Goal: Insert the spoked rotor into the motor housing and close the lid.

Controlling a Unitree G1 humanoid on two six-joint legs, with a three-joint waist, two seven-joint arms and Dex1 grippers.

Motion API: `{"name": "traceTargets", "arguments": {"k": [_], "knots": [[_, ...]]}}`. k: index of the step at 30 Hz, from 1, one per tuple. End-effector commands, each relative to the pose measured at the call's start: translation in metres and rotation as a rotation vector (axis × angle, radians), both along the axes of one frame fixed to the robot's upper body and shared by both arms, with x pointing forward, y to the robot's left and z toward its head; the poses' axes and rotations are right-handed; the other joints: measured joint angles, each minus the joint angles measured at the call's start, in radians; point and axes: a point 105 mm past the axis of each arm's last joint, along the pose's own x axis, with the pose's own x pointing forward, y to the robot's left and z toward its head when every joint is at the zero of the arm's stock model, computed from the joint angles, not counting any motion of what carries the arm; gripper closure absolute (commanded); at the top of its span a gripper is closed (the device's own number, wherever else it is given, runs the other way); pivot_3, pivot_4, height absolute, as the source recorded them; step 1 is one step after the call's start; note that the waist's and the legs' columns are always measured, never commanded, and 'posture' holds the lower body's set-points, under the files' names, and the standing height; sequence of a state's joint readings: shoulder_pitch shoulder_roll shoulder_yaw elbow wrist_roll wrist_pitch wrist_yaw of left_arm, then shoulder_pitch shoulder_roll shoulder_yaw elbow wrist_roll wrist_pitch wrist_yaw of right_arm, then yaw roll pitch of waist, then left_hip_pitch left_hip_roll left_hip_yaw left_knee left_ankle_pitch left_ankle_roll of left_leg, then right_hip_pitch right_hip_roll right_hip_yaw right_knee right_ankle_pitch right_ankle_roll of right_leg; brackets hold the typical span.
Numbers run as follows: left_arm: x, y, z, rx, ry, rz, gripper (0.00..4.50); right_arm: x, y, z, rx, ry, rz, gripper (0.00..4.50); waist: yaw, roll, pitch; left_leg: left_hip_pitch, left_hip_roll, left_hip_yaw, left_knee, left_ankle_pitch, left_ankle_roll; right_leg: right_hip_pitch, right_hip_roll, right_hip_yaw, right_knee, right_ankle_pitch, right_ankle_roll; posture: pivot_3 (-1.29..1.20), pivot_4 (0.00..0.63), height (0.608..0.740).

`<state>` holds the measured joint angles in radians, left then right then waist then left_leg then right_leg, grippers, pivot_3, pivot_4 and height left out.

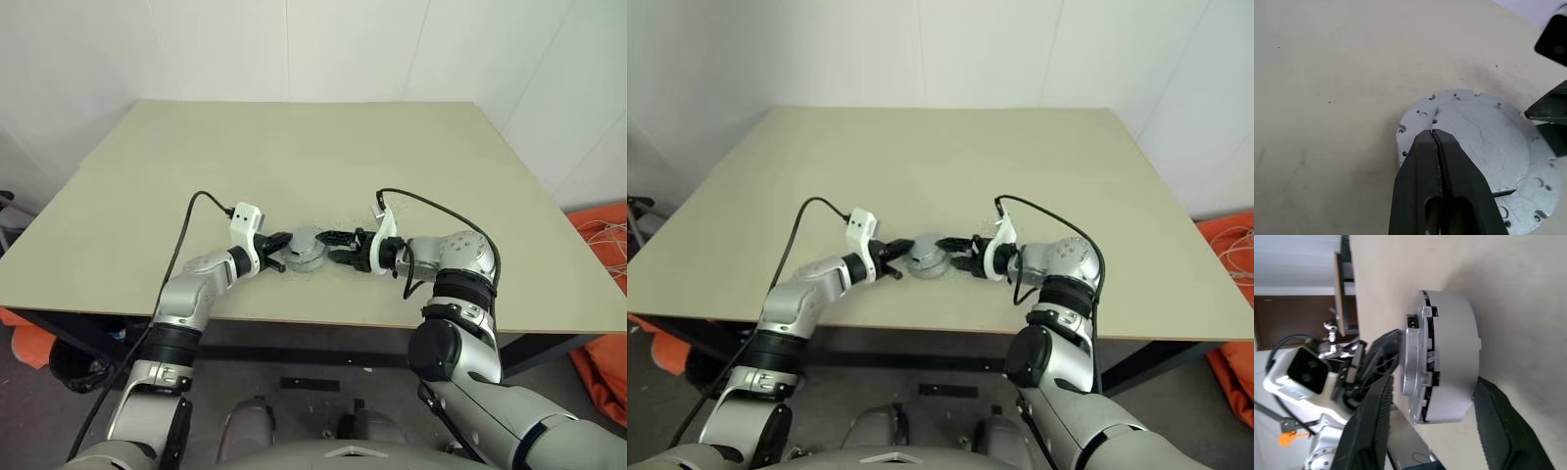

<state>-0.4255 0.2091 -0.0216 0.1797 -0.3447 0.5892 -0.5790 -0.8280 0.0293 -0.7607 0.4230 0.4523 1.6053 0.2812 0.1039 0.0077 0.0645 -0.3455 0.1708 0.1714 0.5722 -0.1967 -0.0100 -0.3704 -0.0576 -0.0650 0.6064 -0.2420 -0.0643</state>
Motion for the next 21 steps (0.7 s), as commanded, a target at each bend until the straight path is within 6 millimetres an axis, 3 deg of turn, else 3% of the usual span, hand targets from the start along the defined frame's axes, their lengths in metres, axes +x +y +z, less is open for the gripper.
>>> {"name": "traceTargets", "arguments": {"k": [1, 9, 21], "knots": [[-0.01, -0.015, -0.016, 0.008, 0.072, -0.064, 4.5, 0.003, 0.023, 0.038, 0.122, -0.116, 0.079, 1.55, 0.003, 0.0, 0.0, 0.0, 0.0, 0.0, 0.0, 0.0, 0.0, 0.0, 0.0, 0.0, 0.0, 0.0, 0.0, 0.0, 0.0, 0.74], [-0.01, -0.015, -0.016, 0.006, 0.069, -0.06, 4.5, 0.0, 0.029, 0.038, 0.122, -0.12, 0.107, 1.55, 0.002, 0.0, 0.0, 0.0, 0.0, 0.0, 0.0, 0.0, 0.0, 0.0, 0.0, 0.0, 0.0, 0.0, 0.0, 0.0, 0.0, 0.74], [-0.009, -0.015, -0.015, 0.004, 0.066, -0.058, 4.5, -0.008, 0.032, 0.018, 0.013, -0.076, 0.145, 1.55, -0.005, 0.0, 0.0, 0.0, 0.0, 0.0, -0.001, 0.001, -0.001, 0.0, 0.0, 0.0, 0.0, -0.001, 0.001, 0.0, 0.0, 0.74]]}}
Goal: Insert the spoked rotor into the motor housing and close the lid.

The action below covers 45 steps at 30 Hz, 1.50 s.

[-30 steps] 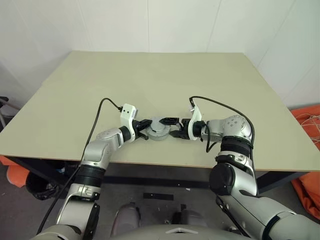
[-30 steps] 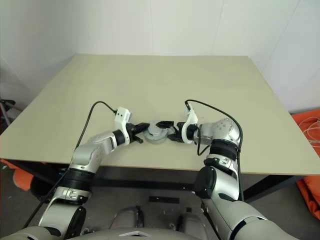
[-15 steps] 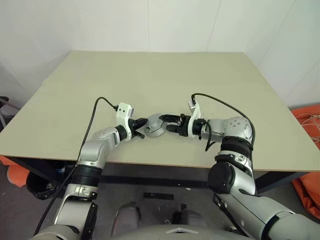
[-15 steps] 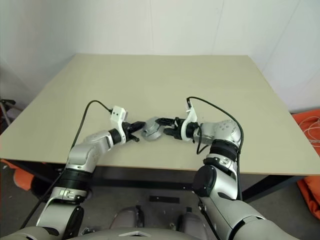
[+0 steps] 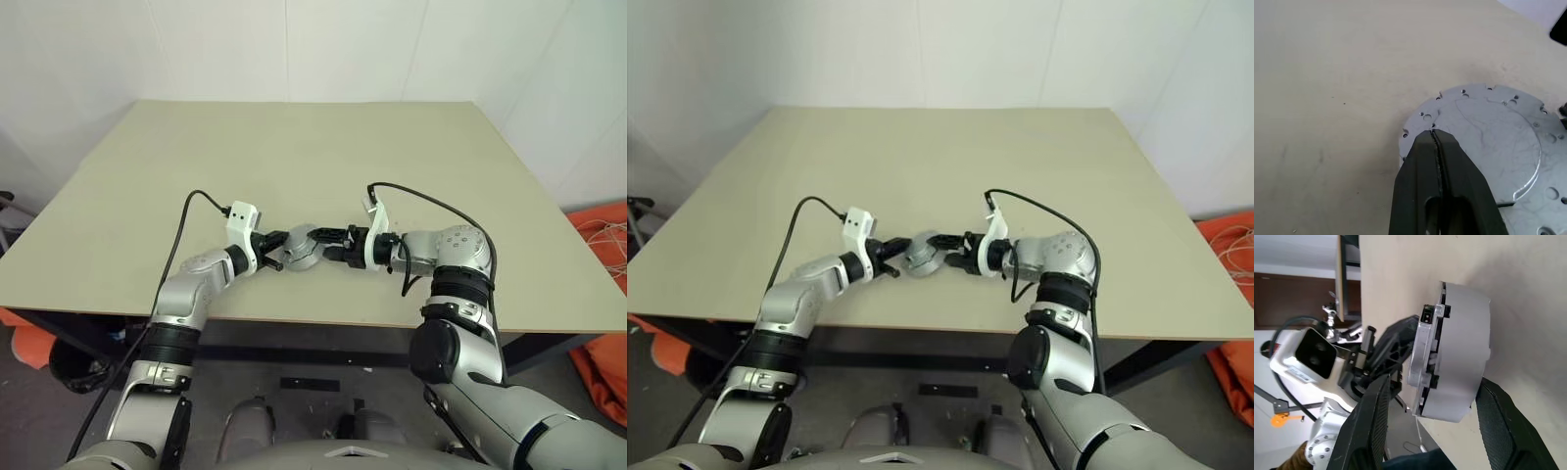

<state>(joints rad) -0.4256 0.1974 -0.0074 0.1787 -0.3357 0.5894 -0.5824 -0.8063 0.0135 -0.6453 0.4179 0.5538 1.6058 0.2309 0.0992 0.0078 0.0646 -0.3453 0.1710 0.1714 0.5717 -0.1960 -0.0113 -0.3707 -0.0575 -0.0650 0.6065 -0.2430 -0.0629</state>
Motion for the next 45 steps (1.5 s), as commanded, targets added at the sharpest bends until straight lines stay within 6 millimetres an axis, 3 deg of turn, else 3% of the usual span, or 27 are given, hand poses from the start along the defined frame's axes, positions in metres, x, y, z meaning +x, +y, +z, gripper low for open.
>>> {"name": "traceTargets", "arguments": {"k": [1, 5, 8, 12, 13, 30, 34, 37, 40, 45], "knots": [[-0.01, -0.015, -0.016, 0.012, 0.069, -0.065, 4.5, -0.002, 0.021, 0.017, 0.058, -0.048, 0.066, 1.55, -0.002, 0.0, 0.0, 0.0, 0.0, 0.0, 0.0, 0.0, 0.0, 0.0, 0.0, 0.0, 0.0, 0.0, 0.0, 0.0, 0.0, 0.74], [-0.011, -0.016, -0.017, 0.011, 0.07, -0.066, 4.5, 0.0, 0.021, 0.018, 0.062, -0.045, 0.055, 1.55, -0.003, 0.0, 0.0, 0.0, 0.0, 0.0, -0.001, 0.0, -0.001, 0.0, 0.0, 0.0, 0.0, 0.0, 0.0, 0.0, 0.0, 0.74], [-0.011, -0.016, -0.017, 0.01, 0.071, -0.067, 4.5, 0.003, 0.021, 0.02, 0.065, -0.052, 0.039, 2.1, -0.003, 0.0, 0.0, 0.0, 0.0, 0.0, -0.001, 0.0, -0.001, 0.0, 0.0, 0.0, 0.0, -0.001, 0.001, 0.0, 0.0, 0.74], [-0.01, -0.016, -0.017, 0.009, 0.07, -0.066, 4.5, 0.006, 0.021, 0.02, 0.065, -0.053, 0.022, 3.31, -0.003, 0.0, 0.0, 0.0, 0.0, 0.0, -0.001, 0.001, -0.001, -0.001, 0.0, 0.0, 0.0, -0.001, 0.001, 0.0, 0.0, 0.74], [-0.011, -0.016, -0.017, 0.009, 0.07, -0.067, 4.5, 0.006, 0.022, 0.019, 0.062, -0.053, 0.019, 3.36, -0.004, 0.0, 0.0, 0.0, 0.0, 0.0, -0.001, 0.001, -0.001, -0.001, 0.0, 0.0, 0.0, -0.001, 0.001, 0.0, 0.0, 0.74], [-0.01, -0.016, -0.01, -0.01, 0.056, -0.063, 4.5, 0.005, 0.014, 0.019, 0.051, -0.052, 0.006, 3.36, -0.003, 0.0, 0.0, 0.002, 0.0, 0.0, -0.003, 0.002, -0.003, 0.0, 0.0, 0.0, 0.0, -0.002, 0.002, 0.0, 0.0, 0.74], [-0.01, -0.013, 0.001, -0.058, 0.028, -0.048, 4.5, 0.004, 0.004, 0.018, 0.046, -0.055, -0.004, 3.36, 0.0, 0.0, 0.0, 0.001, 0.0, 0.0, -0.003, 0.002, -0.003, -0.001, 0.0, 0.0, 0.0, -0.001, 0.0, 0.0, 0.0, 0.74], [-0.015, -0.009, 0.024, -0.201, -0.024, -0.034, 4.5, 0.01, -0.009, 0.017, 0.039, -0.066, -0.051, 3.36, 0.0, 0.0, 0.0, -0.002, 0.0, 0.0, -0.003, 0.002, -0.003, -0.003, 0.0, 0.0, 0.0, 0.001, -0.002, 0.0, 0.0, 0.74], [-0.028, -0.001, 0.045, -0.341, -0.06, -0.041, 4.5, 0.016, -0.019, 0.016, 0.025, -0.077, -0.097, 3.36, 0.002, 0.0, 0.001, -0.007, -0.001, 0.0, -0.003, 0.002, -0.003, -0.008, 0.0, 0.0, 0.0, 0.001, -0.003, 0.0, 0.0, 0.74], [-0.067, 0.012, 0.07, -0.598, -0.035, -0.093, 4.5, 0.027, -0.029, 0.017, 0.026, -0.093, -0.158, 3.36, 0.004, 0.0, 0.001, -0.01, 0.0, 0.0, -0.003, 0.002, -0.003, -0.013, 0.0, -0.001, 0.001, 0.0, -0.005, 0.0, 0.0, 0.74]]}}
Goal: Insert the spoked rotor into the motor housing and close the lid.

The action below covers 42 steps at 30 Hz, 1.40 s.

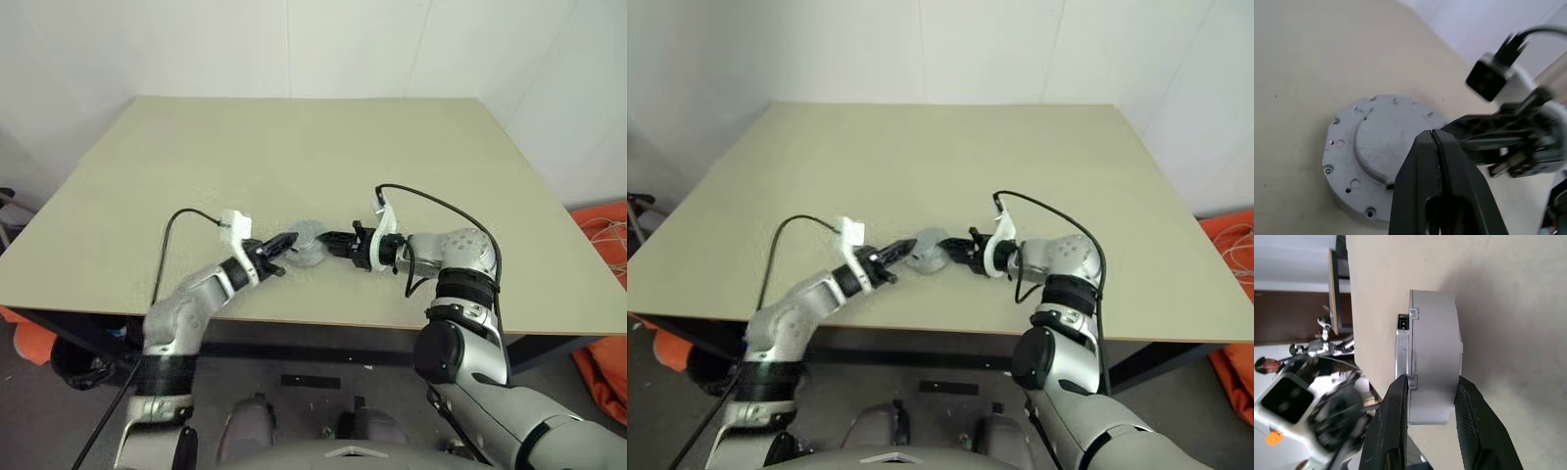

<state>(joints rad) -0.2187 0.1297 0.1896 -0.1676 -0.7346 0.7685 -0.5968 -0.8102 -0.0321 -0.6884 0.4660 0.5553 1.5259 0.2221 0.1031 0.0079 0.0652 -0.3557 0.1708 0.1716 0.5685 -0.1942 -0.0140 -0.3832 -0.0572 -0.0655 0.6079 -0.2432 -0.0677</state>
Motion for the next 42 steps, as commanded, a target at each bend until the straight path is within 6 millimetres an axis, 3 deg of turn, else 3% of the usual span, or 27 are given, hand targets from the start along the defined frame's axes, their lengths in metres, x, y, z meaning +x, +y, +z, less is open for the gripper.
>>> {"name": "traceTargets", "arguments": {"k": [1, 4, 9, 11, 18, 23, 28, 33, 42], "knots": [[-0.028, 0.006, 0.026, -0.183, -0.018, -0.053, 4.5, 0.015, -0.008, 0.02, 0.023, -0.086, -0.054, 3.36, 0.0, 0.0, 0.0, 0.0, 0.0, 0.0, 0.0, 0.0, 0.0, 0.0, 0.0, 0.0, 0.0, 0.0, 0.0, 0.0, 0.0, 0.74], [-0.041, 0.015, 0.016, -0.287, 0.097, -0.007, 4.5, 0.02, -0.008, 0.025, 0.033, -0.103, -0.068, 3.37, 0.002, 0.0, 0.0, 0.0, 0.0, 0.0, 0.001, 0.0, 0.0, 0.0, 0.0, 0.0, 0.0, 0.0, 0.0, 0.0, 0.0, 0.74], [-0.043, 0.028, -0.025, -0.364, 0.342, 0.169, 4.5, 0.026, -0.006, 0.038, 0.07, -0.136, -0.079, 3.37, 0.001, 0.0, 0.0, 0.0, 0.001, 0.0, 0.004, 0.0, 0.0, 0.001, 0.0, 0.0, 0.0, 0.0, 0.002, 0.0, 0.0, 0.74], [-0.043, 0.029, -0.03, -0.407, 0.381, 0.196, 4.5, 0.026, -0.004, 0.04, 0.068, -0.139, -0.068, 3.37, 0.001, -0.001, 0.001, 0.0, 0.001, 0.0, 0.004, 0.0, 0.0, 0.001, 0.0, 0.0, 0.0, -0.003, 0.008, 0.0, 0.0, 0.74], [-0.031, 0.043, -0.047, -0.519, 0.484, 0.317, 4.5, 0.024, -0.001, 0.043, 0.075, -0.146, -0.051, 3.37, -0.001, -0.001, 0.001, -0.002, 0.001, -0.001, 0.003, 0.0, 0.0, 0.0, 0.002, 0.0, 0.0, 0.002, 0.006, 0.0, 0.0, 0.74], [-0.019, 0.048, -0.047, -0.663, 0.511, 0.349, 4.5, 0.018, 0.008, 0.063, 0.129, -0.193, 0.001, 3.37, -0.001, -0.001, 0.001, -0.002, 0.001, -0.001, 0.003, 0.0, 0.0, 0.0, 0.002, 0.0, -0.001, 0.003, 0.007, 0.0, 0.0, 0.74], [-0.015, 0.04, -0.032, -0.733, 0.48, 0.263, 4.5, 0.01, 0.019, 0.082, 0.165, -0.23, 0.054, 3.37, -0.001, -0.001, 0.001, -0.002, 0.001, -0.001, 0.004, 0.0, 0.0, 0.0, 0.002, 0.0, 0.0, 0.002, 0.009, 0.0, 0.0, 0.74], [-0.016, 0.033, -0.024, -0.757, 0.463, 0.19, 3.34, 0.007, 0.029, 0.097, 0.194, -0.27, 0.073, 3.37, -0.001, -0.001, 0.001, -0.002, 0.001, -0.001, 0.004, 0.0, 0.0, 0.0, 0.002, 0.0, 0.0, 0.003, 0.009, 0.0, 0.0, 0.74], [-0.02, 0.026, 0.005, -0.819, 0.381, 0.073, 0.33, 0.006, 0.036, 0.102, 0.203, -0.279, 0.087, 3.37, -0.001, -0.001, 0.001, -0.002, 0.001, -0.001, 0.005, 0.0, 0.0, 0.0, 0.002, 0.0, 0.0, 0.003, 0.01, 0.0, 0.0, 0.74]]}}
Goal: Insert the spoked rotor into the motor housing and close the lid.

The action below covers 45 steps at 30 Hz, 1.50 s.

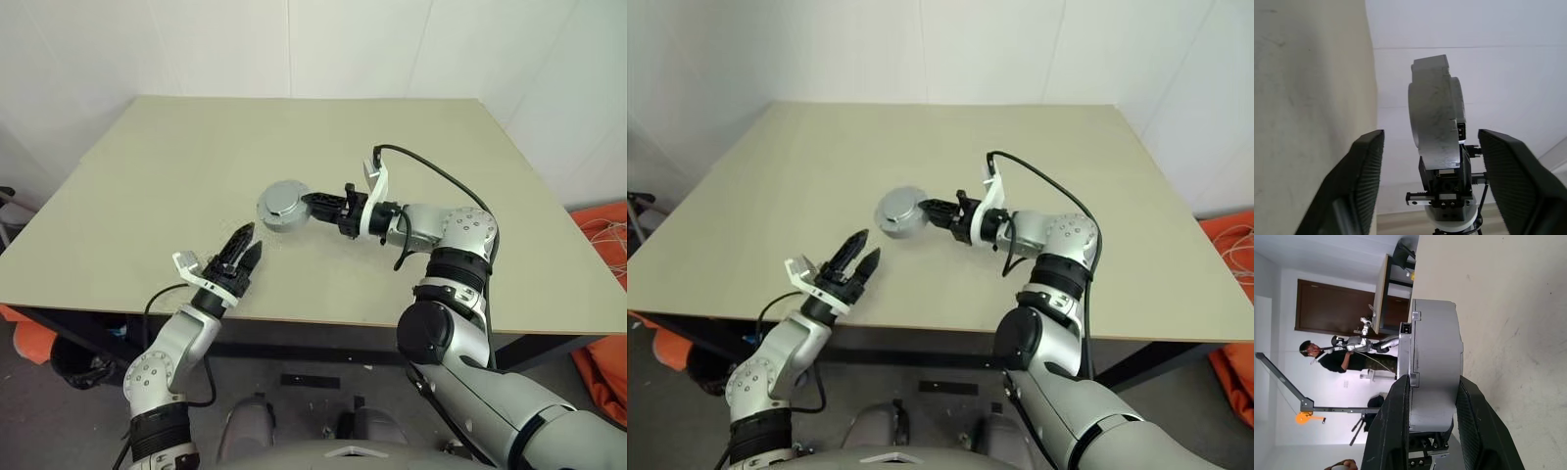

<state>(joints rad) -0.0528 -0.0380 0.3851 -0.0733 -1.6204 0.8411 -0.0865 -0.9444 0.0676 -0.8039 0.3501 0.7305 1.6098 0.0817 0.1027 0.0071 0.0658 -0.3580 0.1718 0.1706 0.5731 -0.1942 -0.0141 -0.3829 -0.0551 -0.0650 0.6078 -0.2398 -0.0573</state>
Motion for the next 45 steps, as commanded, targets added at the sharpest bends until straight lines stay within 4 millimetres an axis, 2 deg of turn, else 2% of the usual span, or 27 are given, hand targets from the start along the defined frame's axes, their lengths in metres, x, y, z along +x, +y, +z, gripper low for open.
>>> {"name": "traceTargets", "arguments": {"k": [1, 10, 17, 24, 33, 34, 37, 40, 41, 45], "knots": [[-0.003, -0.006, 0.026, -0.024, -0.104, -0.04, 0.04, 0.0, 0.005, 0.033, 0.06, -0.112, 0.02, 3.37, 0.0, 0.0, 0.0, 0.0, 0.0, 0.0, 0.0, 0.0, 0.0, 0.0, 0.0, 0.0, 0.0, 0.0, 0.0, 0.0, 0.0, 0.74], [0.001, -0.019, 0.031, -0.052, -0.102, -0.081, 0.04, -0.003, 0.01, 0.036, 0.068, -0.126, 0.037, 3.37, -0.001, 0.0, 0.0, 0.0, 0.0, 0.0, 0.0, 0.0, 0.0, 0.0, 0.0, 0.0, 0.0, 0.001, 0.0, 0.0, 0.0, 0.74], [0.017, -0.025, 0.043, -0.085, -0.14, -0.055, 0.04, -0.013, 0.016, 0.036, 0.085, -0.139, 0.073, 3.37, 0.0, 0.0, 0.0, -0.001, 0.0, 0.0, 0.002, 0.0, 0.0, 0.0, 0.0, 0.0, 0.001, 0.001, 0.002, 0.0, 0.0, 0.74], [0.026, -0.022, 0.049, -0.103, -0.165, -0.005, 0.04, -0.018, 0.017, 0.034, 0.084, -0.134, 0.082, 3.37, 0.0, 0.0, 0.0, -0.001, 0.0, 0.0, 0.003, 0.0, 0.0, 0.0, 0.0, 0.0, 0.001, 0.002, 0.004, 0.0, 0.0, 0.74], [0.031, -0.009, 0.039, -0.085, -0.126, 0.054, 0.04, -0.021, 0.018, 0.034, 0.091, -0.127, 0.091, 3.37, -0.001, 0.0, 0.0, -0.002, 0.0, -0.001, 0.004, 0.0, 0.0, 0.0, 0.0, 0.0, 0.001, 0.0, 0.008, 0.0, 0.0, 0.74], [0.031, -0.01, 0.038, -0.083, -0.124, 0.054, 0.43, -0.022, 0.018, 0.034, 0.091, -0.127, 0.092, 3.37, -0.001, 0.0, 0.0, -0.002, -0.001, -0.001, 0.004, 0.0, 0.0, 0.0, 0.0, 0.0, 0.001, 0.0, 0.008, 0.0, 0.0, 0.74], [0.031, -0.012, 0.039, -0.079, -0.118, 0.045, 1.2, -0.022, 0.019, 0.035, 0.092, -0.125, 0.094, 3.37, -0.001, 0.0, 0.0, -0.002, 0.0, -0.001, 0.004, 0.0, 0.0, 0.0, 0.0, 0.0, 0.001, 0.001, 0.008, 0.0, 0.0, 0.74], [0.031, -0.016, 0.041, -0.078, -0.116, 0.029, 2.27, -0.023, 0.02, 0.035, 0.094, -0.125, 0.096, 3.37, 0.0, 0.0, 0.0, -0.002, 0.0, -0.001, 0.005, 0.0, 0.0, 0.0, 0.0, 0.0, 0.001, 0.001, 0.009, 0.0, 0.0, 0.74], [0.031, -0.017, 0.042, -0.077, -0.115, 0.025, 2.42, -0.023, 0.02, 0.035, 0.094, -0.126, 0.097, 3.37, 0.0, 0.0, 0.0, -0.002, 0.0, -0.001, 0.005, 0.0, 0.0, 0.0, 0.0, 0.0, 0.001, 0.001, 0.009, 0.0, 0.0, 0.74], [0.03, -0.018, 0.043, -0.077, -0.113, 0.012, 2.42, -0.023, 0.02, 0.036, 0.095, -0.127, 0.098, 3.37, 0.0, 0.0, 0.0, -0.002, 0.0, -0.001, 0.006, 0.0, 0.0, 0.0, 0.0, 0.0, 0.001, 0.001, 0.009, 0.0, 0.0, 0.74]]}}
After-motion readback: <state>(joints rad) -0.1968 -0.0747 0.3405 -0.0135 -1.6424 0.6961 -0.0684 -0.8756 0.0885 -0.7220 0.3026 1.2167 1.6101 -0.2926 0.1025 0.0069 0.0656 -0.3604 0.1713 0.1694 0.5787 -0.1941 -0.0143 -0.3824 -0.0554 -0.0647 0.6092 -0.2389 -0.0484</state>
